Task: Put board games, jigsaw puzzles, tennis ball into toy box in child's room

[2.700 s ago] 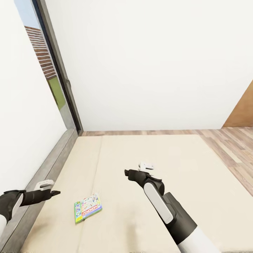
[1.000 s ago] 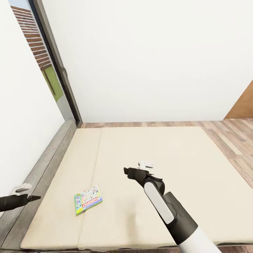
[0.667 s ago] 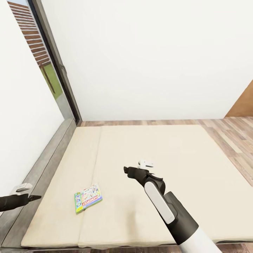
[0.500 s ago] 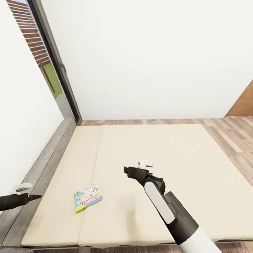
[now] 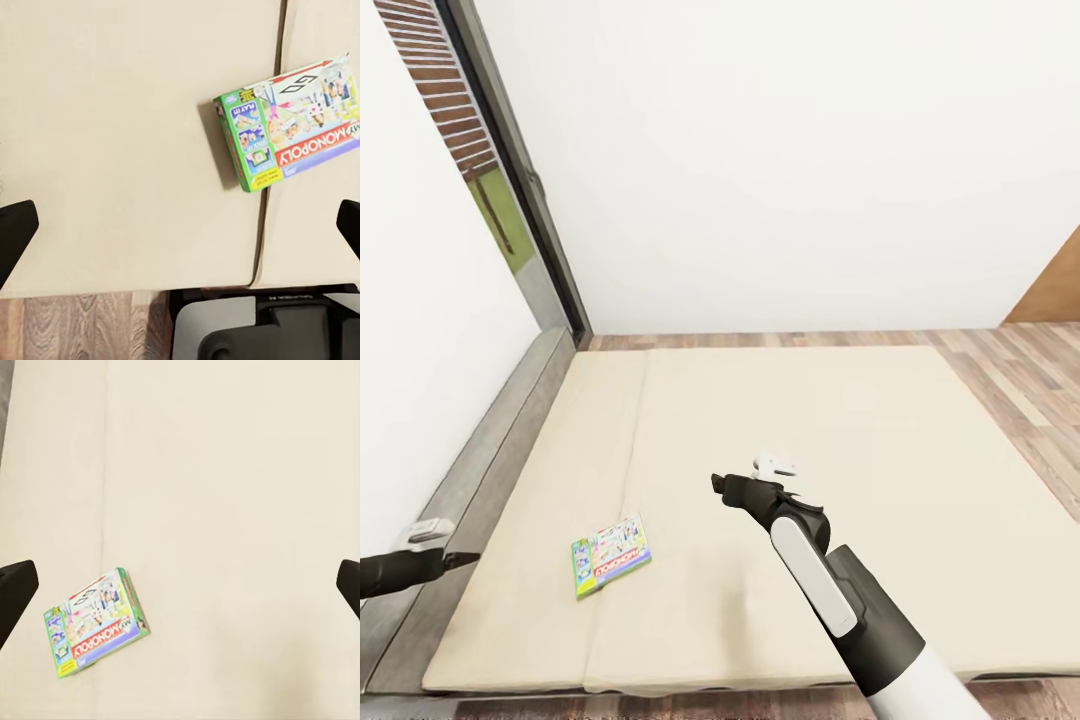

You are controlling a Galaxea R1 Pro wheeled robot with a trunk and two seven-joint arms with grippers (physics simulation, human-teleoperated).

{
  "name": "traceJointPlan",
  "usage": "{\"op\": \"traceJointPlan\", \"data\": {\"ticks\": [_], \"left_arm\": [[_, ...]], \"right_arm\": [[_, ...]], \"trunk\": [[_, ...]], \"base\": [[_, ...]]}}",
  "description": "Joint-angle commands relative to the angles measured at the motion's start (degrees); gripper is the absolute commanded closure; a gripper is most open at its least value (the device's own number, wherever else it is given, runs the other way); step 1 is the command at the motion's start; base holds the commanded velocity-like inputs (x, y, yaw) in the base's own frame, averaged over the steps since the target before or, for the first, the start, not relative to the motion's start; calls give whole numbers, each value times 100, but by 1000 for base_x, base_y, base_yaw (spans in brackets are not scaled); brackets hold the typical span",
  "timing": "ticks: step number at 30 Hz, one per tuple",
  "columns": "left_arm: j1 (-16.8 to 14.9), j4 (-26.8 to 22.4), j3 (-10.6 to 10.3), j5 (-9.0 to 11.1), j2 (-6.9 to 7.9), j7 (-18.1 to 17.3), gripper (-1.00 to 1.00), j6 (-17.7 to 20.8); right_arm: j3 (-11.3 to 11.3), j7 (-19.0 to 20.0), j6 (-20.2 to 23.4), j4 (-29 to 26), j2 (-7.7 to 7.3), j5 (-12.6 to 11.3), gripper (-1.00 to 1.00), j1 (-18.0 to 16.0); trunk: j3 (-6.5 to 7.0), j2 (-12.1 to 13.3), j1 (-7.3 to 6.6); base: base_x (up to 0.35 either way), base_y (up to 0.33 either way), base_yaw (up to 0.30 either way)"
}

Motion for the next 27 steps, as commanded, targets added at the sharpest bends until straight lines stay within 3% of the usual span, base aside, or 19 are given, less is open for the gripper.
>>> {"op": "traceJointPlan", "data": {"ticks": [1, 27], "left_arm": [[-6, -5, 51, -52, -6, -35, -100, 28], [-24, -343, 129, 33, -161, -66, -100, -248]], "right_arm": [[7, -58, 6, -7, -1, -54, -100, -6], [19, -58, -17, 3, 8, -54, -100, -6]], "trunk": [[-20, -11, 3], [-262, -11, 3]], "base": [[0, 0, 0], [0, 0, 0]]}}
